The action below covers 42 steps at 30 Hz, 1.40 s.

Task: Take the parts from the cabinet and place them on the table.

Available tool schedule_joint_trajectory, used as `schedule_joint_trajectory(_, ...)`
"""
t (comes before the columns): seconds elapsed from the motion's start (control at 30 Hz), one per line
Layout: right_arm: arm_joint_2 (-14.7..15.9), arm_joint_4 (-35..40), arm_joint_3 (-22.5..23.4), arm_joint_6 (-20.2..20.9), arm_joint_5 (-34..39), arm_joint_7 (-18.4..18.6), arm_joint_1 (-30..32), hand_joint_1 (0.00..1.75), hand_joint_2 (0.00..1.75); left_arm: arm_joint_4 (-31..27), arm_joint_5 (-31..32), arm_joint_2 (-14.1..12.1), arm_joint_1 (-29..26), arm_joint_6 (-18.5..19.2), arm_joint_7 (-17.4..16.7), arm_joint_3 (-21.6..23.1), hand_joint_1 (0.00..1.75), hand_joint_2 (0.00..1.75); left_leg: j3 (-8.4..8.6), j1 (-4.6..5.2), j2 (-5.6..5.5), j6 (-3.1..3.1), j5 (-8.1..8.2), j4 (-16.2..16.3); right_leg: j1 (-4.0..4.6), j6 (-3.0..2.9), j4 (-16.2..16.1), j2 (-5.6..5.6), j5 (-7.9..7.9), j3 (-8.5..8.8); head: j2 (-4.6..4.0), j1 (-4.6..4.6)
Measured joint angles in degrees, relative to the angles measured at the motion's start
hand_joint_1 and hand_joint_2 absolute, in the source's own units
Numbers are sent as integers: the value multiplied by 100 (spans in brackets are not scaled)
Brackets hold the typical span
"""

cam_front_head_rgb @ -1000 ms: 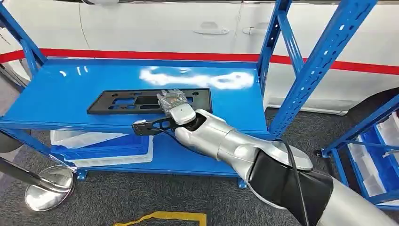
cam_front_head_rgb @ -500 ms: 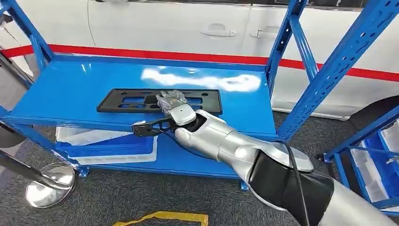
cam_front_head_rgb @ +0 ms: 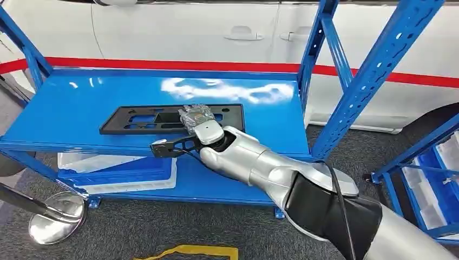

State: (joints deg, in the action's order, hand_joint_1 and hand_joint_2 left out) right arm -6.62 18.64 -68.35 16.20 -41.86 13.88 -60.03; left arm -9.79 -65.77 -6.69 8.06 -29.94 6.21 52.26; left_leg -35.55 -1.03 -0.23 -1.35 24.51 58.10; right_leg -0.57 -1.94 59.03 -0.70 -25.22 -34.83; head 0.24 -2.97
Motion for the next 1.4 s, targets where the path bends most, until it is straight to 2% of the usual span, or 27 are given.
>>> schedule_joint_trajectory(0.03,0,0,0,2,-7,0,-10,0,175,0,0,0,5,2,0,2,0,0,74,48,-7,27,32,-86,32,28,11,-3,-2,-22,0,7)
schedule_joint_trajectory(0.13,0,0,0,7,-13,2,9,0,175,0,0,2,-12,2,0,4,0,0,52,58,-21,106,26,-68,18,118,-36,-2,17,-6,0,-2)
schedule_joint_trajectory(0.17,2,0,0,7,-22,4,3,0,175,0,0,2,-11,0,0,4,0,0,95,8,-17,158,-9,-154,55,165,-28,-6,-13,-6,0,-7)
schedule_joint_trajectory(0.2,9,0,0,7,-28,9,1,0,175,0,0,4,-9,-2,0,4,0,0,129,5,-5,186,-21,-181,33,181,91,8,-103,-57,2,-7)
schedule_joint_trajectory(0.23,11,0,0,7,-33,9,-2,0,175,0,0,7,-4,-2,0,4,0,0,133,1,0,227,-22,-188,39,189,413,17,-302,-201,0,-31)
schedule_joint_trajectory(0.3,22,0,0,13,-37,11,38,0,175,0,0,0,-5,-2,2,4,0,0,133,15,2,254,-7,-175,27,199,1314,19,-680,-643,0,-31)
schedule_joint_trajectory(0.33,33,-2,0,17,-39,11,71,0,175,0,-2,0,-6,-2,2,4,0,0,132,19,2,261,0,-162,23,204,1671,19,-780,-835,0,-37)
schedule_joint_trajectory(0.37,48,-2,0,22,-39,11,100,0,175,0,-7,0,-17,-2,2,4,0,0,133,20,-5,265,14,-148,18,206,1769,20,-733,-908,0,-35)
schedule_joint_trajectory(0.4,59,-2,0,22,-39,15,112,0,175,0,-9,0,-27,-2,2,4,0,0,135,20,-10,261,32,-122,13,203,1588,20,-554,-846,0,-39)
schedule_joint_trajectory(0.47,70,-2,0,22,-44,17,99,0,175,0,-9,4,-32,0,2,4,0,0,140,15,-23,233,90,-50,2,177,642,23,-16,-407,0,-37)
schedule_joint_trajectory(0.5,70,-2,0,22,-46,20,90,0,175,0,-9,7,-31,0,4,4,0,0,137,13,-22,209,127,-1,4,149,176,22,82,-219,0,-37)
schedule_joint_trajectory(0.53,72,0,0,22,-46,17,83,0,175,0,-9,7,-24,0,4,4,0,0,91,57,-22,166,153,45,29,136,120,14,12,-136,0,-31)
schedule_joint_trajectory(0.57,72,0,0,22,-46,17,85,0,175,0,-9,4,-26,0,4,5,0,0,87,54,-27,153,151,54,23,121,125,3,25,-160,0,-19)
schedule_joint_trajectory(0.77,74,0,0,26,-46,17,95,0,175,0,-13,4,-24,0,4,7,0,0,86,39,-22,131,140,44,42,111,127,-1,24,-170,0,-35)
schedule_joint_trajectory(0.8,92,-2,0,33,-46,31,101,0,175,0,-15,7,-33,0,4,7,0,0,92,29,-23,103,129,7,57,78,135,-3,22,-174,0,-39)
schedule_joint_trajectory(0.83,111,-2,0,26,-39,33,100,0,175,0,-17,11,-40,0,4,15,0,0,-31,22,-6,5,357,300,-14,-29,39,4,65,-111,0,-4)
schedule_joint_trajectory(0.93,118,-2,0,20,-39,24,173,0,175,0,-9,20,-46,-2,4,46,0,0,-666,1,-5,-54,876,1565,3,-48,40,4,56,-110,0,-11)
schedule_joint_trajectory(0.97,129,-2,0,20,-39,24,210,0,175,0,-9,20,-56,-2,4,48,0,0,-773,1,-5,-57,865,1731,6,-52,41,4,54,-107,0,-9)
schedule_joint_trajectory(1.0,140,-2,0,17,-39,24,236,0,175,0,-9,20,-63,-2,4,48,0,0,-741,1,-5,-47,712,1610,7,-51,41,1,52,-102,0,-11)
schedule_joint_trajectory(1.03,146,-2,0,17,-39,24,241,0,175,0,-9,20,-62,-2,7,50,0,0,-579,2,-5,-26,465,1236,10,-46,42,-5,48,-93,0,-9)
schedule_joint_trajectory(1.1,149,-2,0,17,-42,26,227,0,175,0,-4,20,-56,-2,11,50,0,0,-70,17,-5,53,-26,192,11,-24,41,-17,33,-61,0,-9)
schedule_joint_trajectory(1.13,151,-2,0,17,-48,26,225,0,175,0,-2,17,-44,-2,11,50,0,0,56,56,-7,89,67,-12,31,-1,39,-18,23,-67,2,-15)
schedule_joint_trajectory(1.23,164,-2,0,20,-50,26,243,0,175,0,0,22,-37,-2,11,57,0,0,51,94,-18,126,51,-47,3,92,14,-16,38,-76,0,-17)
schedule_joint_trajectory(1.27,164,-2,0,17,-50,26,240,0,175,0,0,22,-37,-4,11,59,0,0,72,90,-18,169,25,-93,11,132,-7,-17,43,-59,0,-11)
schedule_joint_trajectory(1.3,173,-2,0,13,-50,26,246,0,175,0,0,26,-37,-4,11,59,0,0,135,14,9,211,-22,-188,17,154,121,13,-18,-114,0,-13)
schedule_joint_trajectory(1.33,181,-2,0,13,-50,26,242,0,175,0,0,33,-31,-2,11,59,0,0,171,20,7,237,-28,-227,49,185,311,23,-145,-185,0,-50)
schedule_joint_trajectory(1.4,197,-2,0,9,-52,26,252,0,175,0,4,31,-19,0,11,61,0,0,174,26,9,271,-22,-225,35,206,1119,21,-585,-561,0,-57)
